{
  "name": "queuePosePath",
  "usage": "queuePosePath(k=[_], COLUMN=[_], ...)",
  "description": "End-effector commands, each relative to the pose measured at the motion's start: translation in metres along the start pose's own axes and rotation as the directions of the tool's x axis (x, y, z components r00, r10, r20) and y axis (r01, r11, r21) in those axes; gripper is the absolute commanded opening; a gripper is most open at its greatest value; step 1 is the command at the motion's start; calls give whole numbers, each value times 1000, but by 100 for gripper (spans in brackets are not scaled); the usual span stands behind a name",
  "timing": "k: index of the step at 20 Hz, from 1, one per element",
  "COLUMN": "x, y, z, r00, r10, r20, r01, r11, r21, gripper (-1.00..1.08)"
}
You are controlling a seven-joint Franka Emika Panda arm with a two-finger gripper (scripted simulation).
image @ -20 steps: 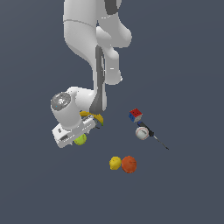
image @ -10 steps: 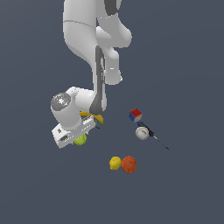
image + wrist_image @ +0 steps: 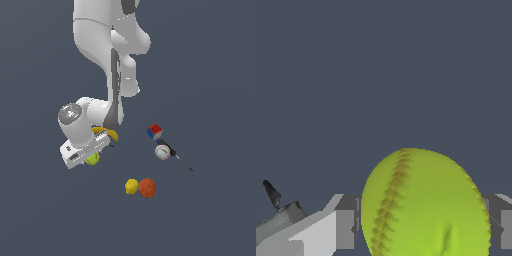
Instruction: Pick up a designated object from a clutter of objects.
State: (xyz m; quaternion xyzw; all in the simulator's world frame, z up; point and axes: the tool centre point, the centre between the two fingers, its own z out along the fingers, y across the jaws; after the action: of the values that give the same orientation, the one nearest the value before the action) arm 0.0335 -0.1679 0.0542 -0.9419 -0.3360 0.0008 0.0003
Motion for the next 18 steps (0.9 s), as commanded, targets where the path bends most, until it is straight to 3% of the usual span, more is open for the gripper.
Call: queuePosePath(k=[1, 8, 18], x=[5, 28, 76], y=[-2, -17, -47], z=[-12, -65, -173], r00=[1000, 1000, 1000], r10=[-1, -1, -2], r20=[-2, -1, -1], r01=[1, 1, 2], r11=[1000, 1000, 1000], r21=[-2, -2, -2], gripper=[-100, -100, -100])
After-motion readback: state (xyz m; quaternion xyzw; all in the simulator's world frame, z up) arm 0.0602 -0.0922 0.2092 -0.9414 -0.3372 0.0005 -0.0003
